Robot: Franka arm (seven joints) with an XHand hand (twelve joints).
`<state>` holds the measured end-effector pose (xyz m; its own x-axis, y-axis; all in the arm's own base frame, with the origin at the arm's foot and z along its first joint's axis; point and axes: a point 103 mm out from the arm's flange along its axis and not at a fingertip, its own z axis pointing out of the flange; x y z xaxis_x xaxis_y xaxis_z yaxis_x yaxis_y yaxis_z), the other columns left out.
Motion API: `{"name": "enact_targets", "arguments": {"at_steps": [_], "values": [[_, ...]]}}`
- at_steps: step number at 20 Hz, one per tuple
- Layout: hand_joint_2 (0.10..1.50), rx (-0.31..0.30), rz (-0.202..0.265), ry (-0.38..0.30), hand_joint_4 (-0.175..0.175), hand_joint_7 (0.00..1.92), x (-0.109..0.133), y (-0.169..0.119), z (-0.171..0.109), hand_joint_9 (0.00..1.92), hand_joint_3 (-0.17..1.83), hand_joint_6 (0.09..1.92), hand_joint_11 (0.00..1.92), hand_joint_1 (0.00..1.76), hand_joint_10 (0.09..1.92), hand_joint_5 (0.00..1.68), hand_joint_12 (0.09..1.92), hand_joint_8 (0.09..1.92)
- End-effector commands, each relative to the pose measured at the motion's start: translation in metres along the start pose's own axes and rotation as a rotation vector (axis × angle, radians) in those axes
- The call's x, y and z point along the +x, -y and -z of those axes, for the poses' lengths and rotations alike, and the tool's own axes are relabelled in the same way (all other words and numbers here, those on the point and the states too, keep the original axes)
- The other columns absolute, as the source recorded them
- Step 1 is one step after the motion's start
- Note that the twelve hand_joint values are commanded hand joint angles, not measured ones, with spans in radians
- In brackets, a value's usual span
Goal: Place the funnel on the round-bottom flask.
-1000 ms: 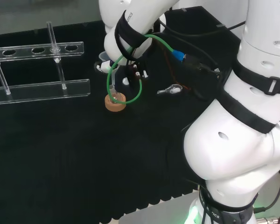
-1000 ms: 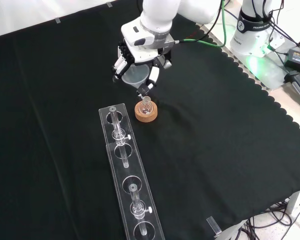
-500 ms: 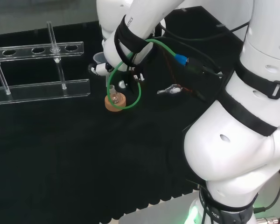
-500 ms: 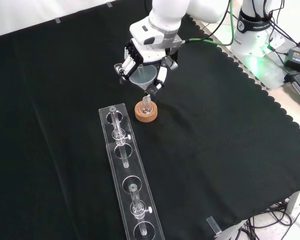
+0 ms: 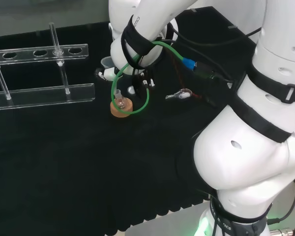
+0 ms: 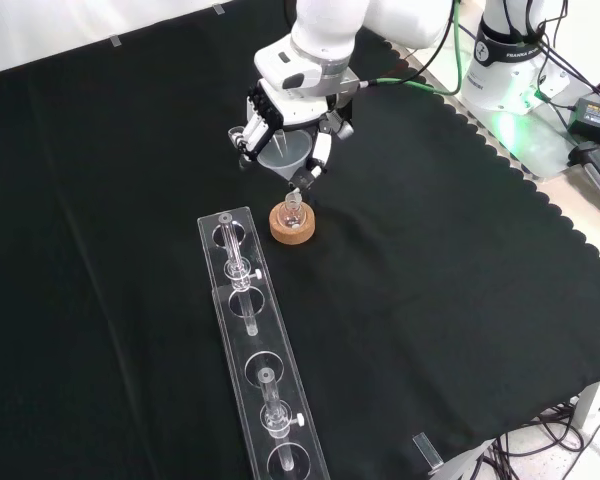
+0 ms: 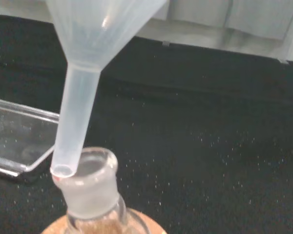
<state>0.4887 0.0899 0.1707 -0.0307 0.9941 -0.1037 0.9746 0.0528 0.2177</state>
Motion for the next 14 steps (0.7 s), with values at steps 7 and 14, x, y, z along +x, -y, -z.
{"name": "enact_targets", "arguments": {"at_steps": [7, 14], "values": [[0.64, 0.033, -0.007, -0.016, -0.175, 1.7, -0.003, 0.0, -0.022, 1.86, 0.6, 0.35, 1.72, 1.23, 0.88, 1.43, 0.95, 0.92], [0.64, 0.046, -0.018, 0.001, -0.175, 1.7, -0.012, 0.008, -0.038, 1.86, 0.6, 0.35, 1.72, 1.23, 0.88, 1.43, 0.96, 0.92]]}}
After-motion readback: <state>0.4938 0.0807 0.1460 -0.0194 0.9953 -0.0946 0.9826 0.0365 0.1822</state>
